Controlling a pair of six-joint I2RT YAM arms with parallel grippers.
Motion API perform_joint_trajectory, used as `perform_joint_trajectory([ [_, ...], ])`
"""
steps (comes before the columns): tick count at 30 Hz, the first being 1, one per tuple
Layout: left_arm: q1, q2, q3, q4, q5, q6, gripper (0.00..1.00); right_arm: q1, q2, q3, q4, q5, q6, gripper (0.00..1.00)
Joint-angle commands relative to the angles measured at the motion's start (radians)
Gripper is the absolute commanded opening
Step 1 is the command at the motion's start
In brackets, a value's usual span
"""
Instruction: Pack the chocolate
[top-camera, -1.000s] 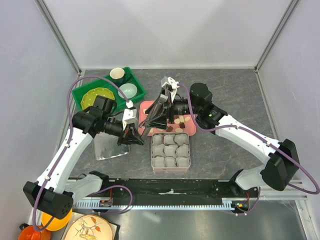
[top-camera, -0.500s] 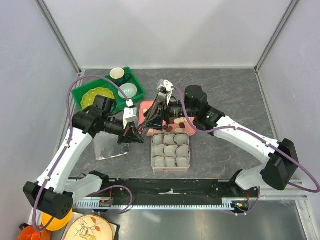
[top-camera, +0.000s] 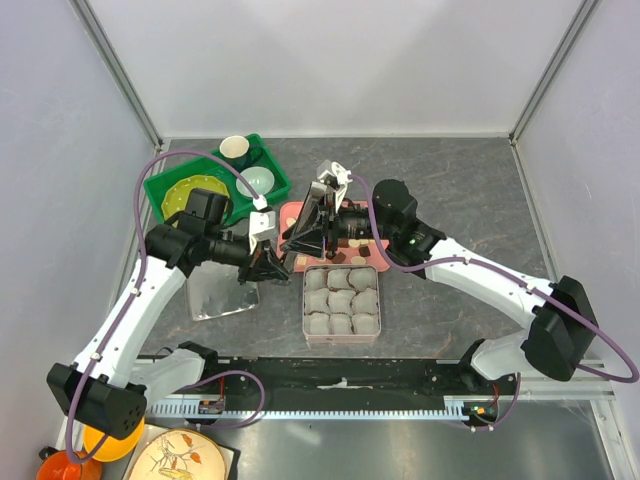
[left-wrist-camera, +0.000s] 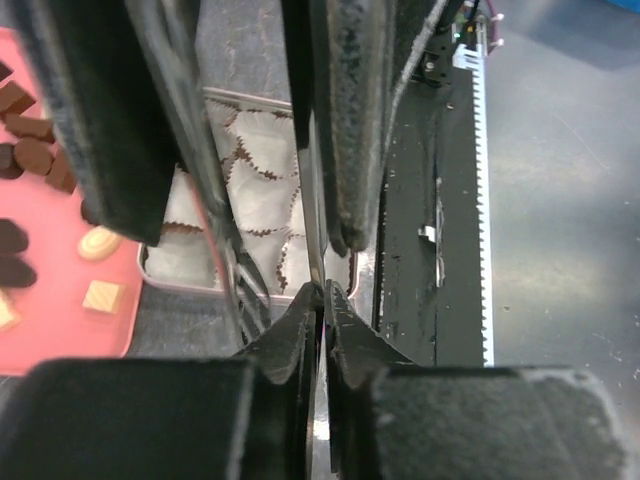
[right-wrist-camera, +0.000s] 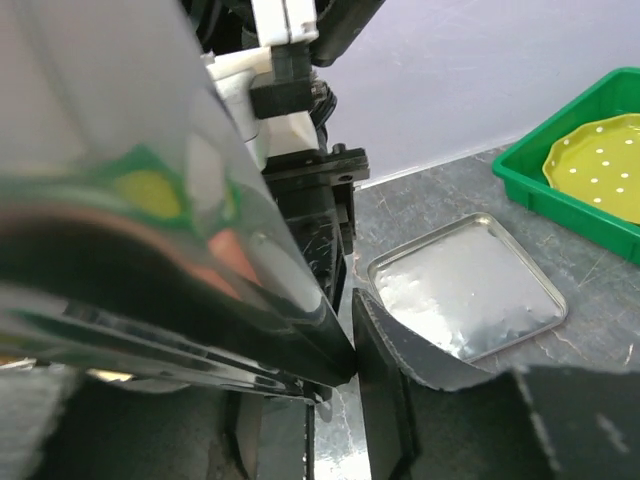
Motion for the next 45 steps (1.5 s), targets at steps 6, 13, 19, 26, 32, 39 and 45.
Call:
perform_joint_trajectory([
  [6,-0.003,-0.017,0.048,0.061,-0.146,-0.109,0.22,0.003,-0.097,-0.042,0.052,0.146,-0.073,0.31],
  [13,-0.005,-0.024,0.13,0.025,-0.312,-0.143,0.4,0.003,-0.161,-0.08,0.027,0.238,-0.133,0.16],
  [19,-0.002,-0.043,0.156,-0.021,-0.382,-0.15,0.62,0.004,-0.183,-0.104,0.039,0.258,-0.144,0.14],
  [26,0.009,-0.067,0.052,0.051,-0.343,-0.082,0.79,0.003,-0.194,-0.126,0.149,0.192,-0.043,0.14],
  [32,0.052,-0.035,0.023,0.103,-0.142,0.03,0.81,0.001,-0.2,-0.17,0.292,0.162,0.093,0.15],
  [39,0.081,0.018,0.075,0.052,0.053,0.119,0.81,0.003,-0.185,-0.184,0.341,0.129,0.147,0.15],
  [45,0.081,0.022,0.079,-0.124,0.184,0.305,0.73,0.004,-0.169,-0.189,0.386,0.132,0.176,0.15],
])
